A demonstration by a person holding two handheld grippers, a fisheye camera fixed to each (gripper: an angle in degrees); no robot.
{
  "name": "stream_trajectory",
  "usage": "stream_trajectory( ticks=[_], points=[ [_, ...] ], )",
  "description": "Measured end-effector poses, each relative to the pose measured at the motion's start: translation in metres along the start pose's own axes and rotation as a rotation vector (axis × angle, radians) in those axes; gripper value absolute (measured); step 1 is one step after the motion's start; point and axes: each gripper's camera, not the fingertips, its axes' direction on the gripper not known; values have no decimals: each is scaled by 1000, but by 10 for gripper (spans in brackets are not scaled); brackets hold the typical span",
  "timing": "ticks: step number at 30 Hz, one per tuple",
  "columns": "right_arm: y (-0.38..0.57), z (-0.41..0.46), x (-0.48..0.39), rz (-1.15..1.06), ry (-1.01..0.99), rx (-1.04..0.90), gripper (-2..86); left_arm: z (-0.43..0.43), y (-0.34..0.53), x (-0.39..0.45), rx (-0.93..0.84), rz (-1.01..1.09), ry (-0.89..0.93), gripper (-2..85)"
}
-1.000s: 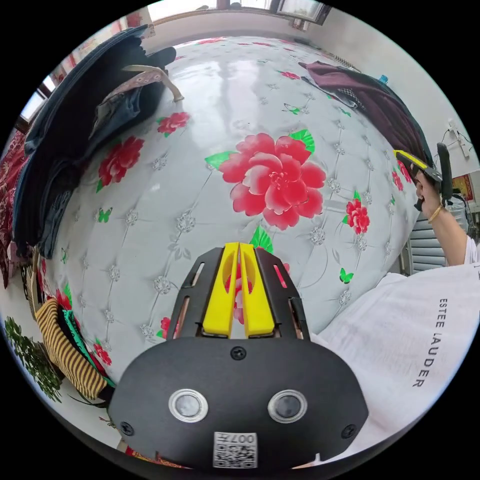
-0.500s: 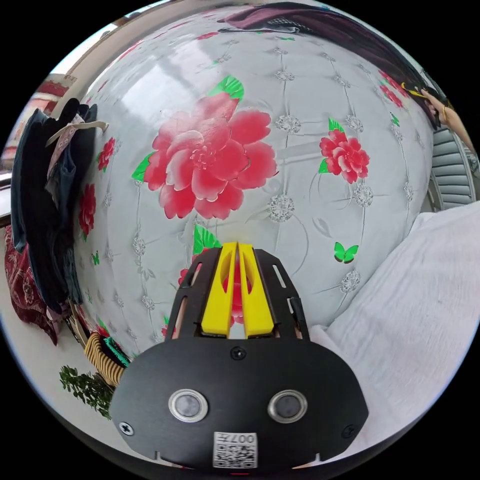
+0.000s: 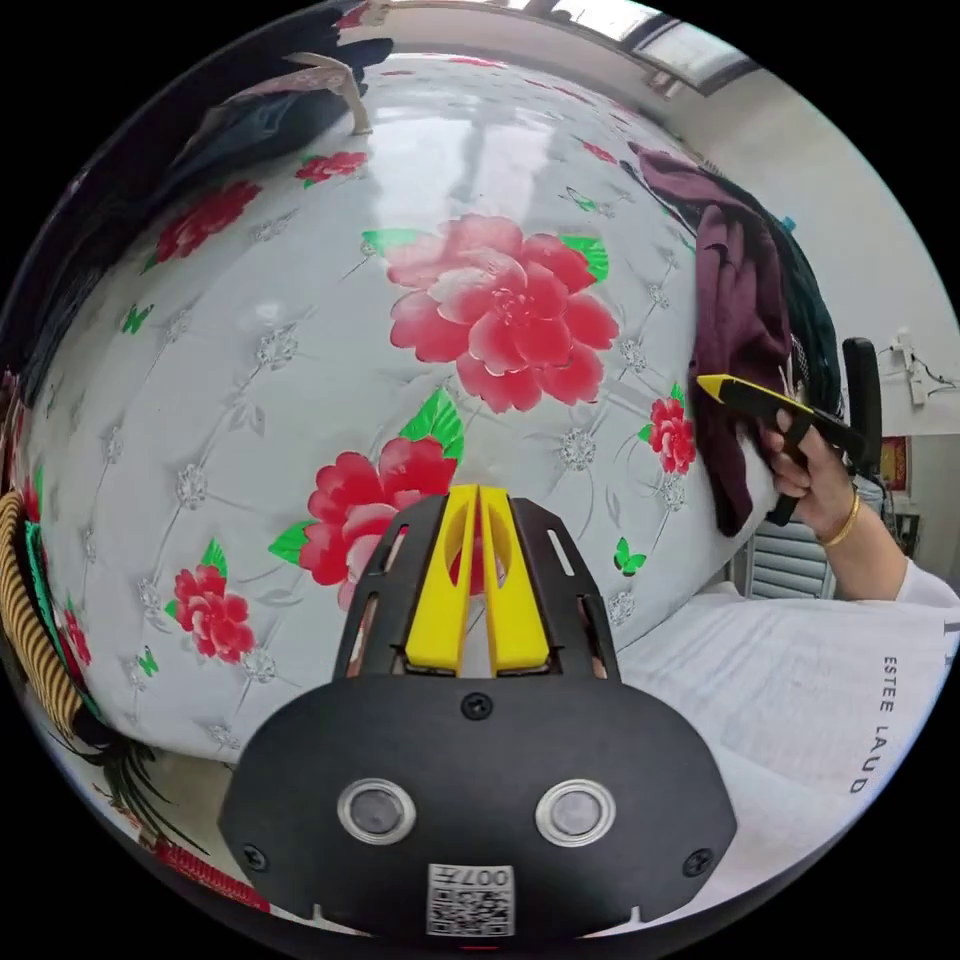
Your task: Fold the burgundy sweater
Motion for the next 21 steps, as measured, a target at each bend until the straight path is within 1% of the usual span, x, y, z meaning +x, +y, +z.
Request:
stream_trajectory(
  ticks=[1, 2, 4, 5, 7, 9, 10, 11, 12, 13, 14, 15, 16, 17, 18, 19, 21],
  points=[
    [-17, 15, -48, -126, -71, -24, 4, -7, 8, -9, 27, -23, 7, -10],
    [-25, 21, -73, -190, -97, -38, 5, -21, 24, -27, 76, -69, 10, -10],
    [-40, 39, -171, -477, -142, -118, 9, -44, 51, -57, 140, -152, -16, -10],
    [-39, 42, -193, -554, -161, -137, 10, -60, 72, -79, 188, -216, -38, -9],
    [-20, 54, -260, -790, -203, -227, 16, -83, 106, -113, 254, -326, -60, -9],
    [-1, 61, -281, -876, -238, -266, 19, -106, 152, -153, 315, -458, -55, -7],
    [9, 63, -280, -871, -202, -242, 21, -111, 162, -160, 329, -480, -55, -6],
    [13, 62, -275, -861, -169, -229, 22, -120, 181, -169, 352, -506, -68, -3],
    [17, 60, -259, -814, -69, -189, 25, -127, 196, -171, 368, -504, -93, 2],
    [17, 53, -233, -722, 61, -134, 26, -130, 201, -169, 372, -491, -107, 10],
    [16, 47, -217, -657, 123, -109, 27, -133, 208, -162, 370, -449, -131, 26],
    [14, 30, -180, -486, 225, -46, 29, -132, 210, -150, 359, -393, -151, 46],
    [18, 6, -138, -293, 280, 27, 30, -130, 209, -142, 354, -359, -157, 56],
    [23, -7, -117, -201, 294, 57, 31, -124, 204, -124, 340, -277, -154, 77],
    [37, -31, -78, -38, 309, 108, 33, -114, 195, -104, 312, -187, -135, 101],
    [56, -52, -46, 84, 322, 150, 36, -108, 189, -93, 295, -143, -124, 114],
    [83, -71, -13, 194, 317, 155, 37, -73, 162, -51, 201, 5, -90, 143]
  ],
)
